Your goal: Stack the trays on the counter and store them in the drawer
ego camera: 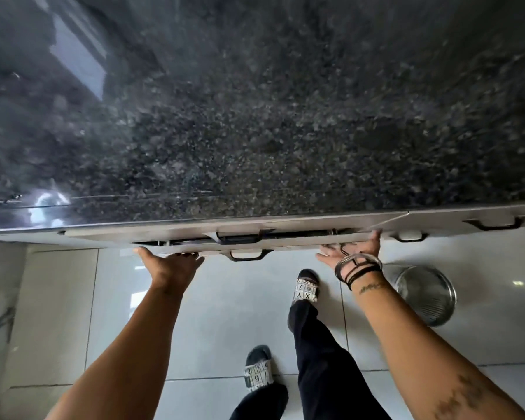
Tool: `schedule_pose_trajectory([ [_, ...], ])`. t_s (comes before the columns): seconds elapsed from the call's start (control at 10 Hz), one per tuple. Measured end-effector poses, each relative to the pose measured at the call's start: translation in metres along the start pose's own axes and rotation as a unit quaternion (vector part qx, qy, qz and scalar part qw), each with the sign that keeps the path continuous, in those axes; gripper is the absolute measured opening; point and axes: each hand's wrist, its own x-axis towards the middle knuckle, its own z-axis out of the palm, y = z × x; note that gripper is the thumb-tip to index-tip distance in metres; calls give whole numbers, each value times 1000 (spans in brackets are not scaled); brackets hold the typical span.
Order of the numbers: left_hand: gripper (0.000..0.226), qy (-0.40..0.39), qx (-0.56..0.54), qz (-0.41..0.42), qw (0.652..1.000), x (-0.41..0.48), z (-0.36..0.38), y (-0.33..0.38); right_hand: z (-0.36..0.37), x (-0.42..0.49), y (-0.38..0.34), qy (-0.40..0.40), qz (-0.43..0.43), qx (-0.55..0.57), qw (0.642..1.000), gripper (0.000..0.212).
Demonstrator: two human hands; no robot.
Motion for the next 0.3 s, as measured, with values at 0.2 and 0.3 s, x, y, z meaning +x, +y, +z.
schedule_pose_trajectory([
  [0.2,105,23,56,31,998,-14,31,-3,11,-25,-15,-25,-12,-47,999,100],
  [0.3,82,37,276,-24,960,-66,23,-36,2,-92,-19,20,-63,-148,987,66],
])
